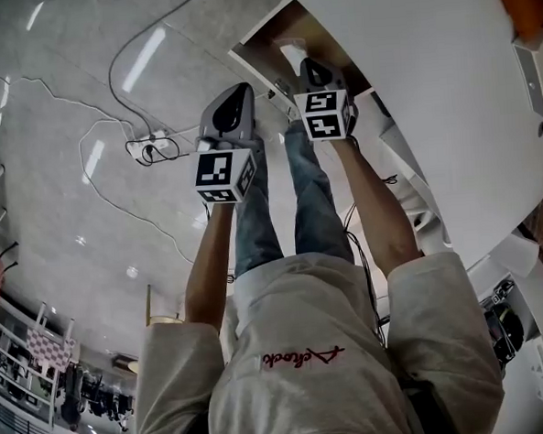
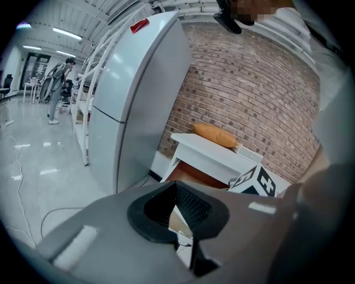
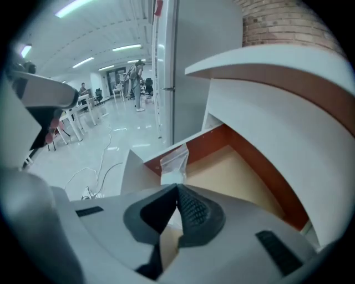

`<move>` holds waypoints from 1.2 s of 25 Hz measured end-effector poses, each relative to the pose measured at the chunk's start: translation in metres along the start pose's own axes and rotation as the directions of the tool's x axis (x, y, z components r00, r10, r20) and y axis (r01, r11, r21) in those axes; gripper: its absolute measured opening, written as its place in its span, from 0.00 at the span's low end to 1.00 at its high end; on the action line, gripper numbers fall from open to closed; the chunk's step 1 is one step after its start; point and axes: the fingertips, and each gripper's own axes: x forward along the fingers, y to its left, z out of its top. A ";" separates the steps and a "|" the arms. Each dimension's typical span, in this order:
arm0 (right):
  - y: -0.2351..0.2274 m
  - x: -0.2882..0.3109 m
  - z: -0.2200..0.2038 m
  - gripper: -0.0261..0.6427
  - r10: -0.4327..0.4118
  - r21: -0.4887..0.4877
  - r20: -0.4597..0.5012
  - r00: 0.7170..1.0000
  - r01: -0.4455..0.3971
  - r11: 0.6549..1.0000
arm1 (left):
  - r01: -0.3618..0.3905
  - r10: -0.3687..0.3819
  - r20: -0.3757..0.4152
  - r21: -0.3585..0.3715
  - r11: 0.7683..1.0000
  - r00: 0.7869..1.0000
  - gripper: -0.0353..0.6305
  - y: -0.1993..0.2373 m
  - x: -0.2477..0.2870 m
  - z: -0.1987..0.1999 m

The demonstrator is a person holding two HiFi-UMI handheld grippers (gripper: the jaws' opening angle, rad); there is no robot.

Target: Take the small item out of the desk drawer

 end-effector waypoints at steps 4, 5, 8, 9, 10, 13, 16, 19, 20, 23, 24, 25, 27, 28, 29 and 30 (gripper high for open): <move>0.004 -0.025 0.010 0.06 0.000 0.010 0.049 0.999 -0.001 1.000 | -0.009 0.009 0.017 -0.003 1.000 1.000 0.06 -0.005 -0.010 0.012; 0.005 -0.032 0.014 0.06 0.000 0.017 0.066 0.998 -0.001 1.000 | -0.010 0.010 0.021 -0.006 1.000 1.000 0.06 -0.006 -0.013 0.015; 0.011 -0.055 0.028 0.06 0.011 0.057 0.130 0.991 -0.019 0.998 | -0.018 0.018 0.038 -0.009 1.000 0.999 0.06 -0.009 -0.023 0.026; 0.012 -0.063 0.034 0.06 0.015 0.063 0.154 0.988 -0.025 0.998 | -0.021 0.021 0.046 -0.008 1.000 0.999 0.06 -0.011 -0.026 0.031; 0.012 -0.073 0.042 0.06 0.017 0.067 0.178 0.984 -0.030 0.997 | -0.023 0.024 0.055 -0.007 1.000 0.998 0.06 -0.013 -0.028 0.036; 0.014 -0.104 0.065 0.06 0.019 0.082 0.249 0.968 -0.041 0.996 | -0.027 0.027 0.079 0.000 1.000 0.997 0.06 -0.023 -0.037 0.055; 0.012 -0.135 0.091 0.06 0.015 0.092 0.319 0.948 -0.047 0.995 | -0.026 0.024 0.109 0.014 1.000 0.994 0.06 -0.034 -0.045 0.079; 0.011 -0.168 0.114 0.06 0.006 0.105 0.378 0.926 -0.050 0.993 | -0.029 0.025 0.137 0.029 0.999 0.990 0.06 -0.045 -0.057 0.102; 0.009 -0.179 0.122 0.06 0.001 0.110 0.397 0.918 -0.049 0.993 | -0.030 0.025 0.145 0.034 0.999 0.989 0.06 -0.048 -0.061 0.109; 0.001 -0.208 0.146 0.06 -0.018 0.124 0.454 0.891 -0.043 0.991 | -0.031 0.023 0.171 0.045 0.999 0.985 0.06 -0.057 -0.070 0.131; -0.001 -0.218 0.153 0.06 -0.025 0.128 0.470 0.882 -0.040 0.991 | -0.032 0.023 0.179 0.047 0.998 0.984 0.06 -0.060 -0.074 0.138; -0.004 -0.227 0.158 0.06 -0.031 0.131 0.482 0.876 -0.037 0.991 | -0.034 0.025 0.186 0.047 0.998 0.982 0.06 -0.063 -0.079 0.143; -0.009 -0.244 0.168 0.06 -0.041 0.134 0.499 0.865 -0.030 0.991 | -0.040 0.031 0.201 0.045 0.998 0.979 0.06 -0.070 -0.087 0.155; -0.012 -0.252 0.174 0.06 -0.047 0.134 0.511 0.859 -0.025 0.991 | -0.044 0.032 0.212 0.049 0.998 0.977 0.06 -0.071 -0.089 0.163; -0.017 -0.258 0.181 0.06 -0.053 0.132 0.524 0.850 -0.019 0.991 | -0.047 0.033 0.223 0.061 0.997 0.974 0.06 -0.072 -0.090 0.172; -0.021 -0.264 0.188 0.06 -0.059 0.129 0.539 0.840 -0.014 0.992 | -0.051 0.032 0.235 0.076 0.996 0.972 0.06 -0.072 -0.091 0.182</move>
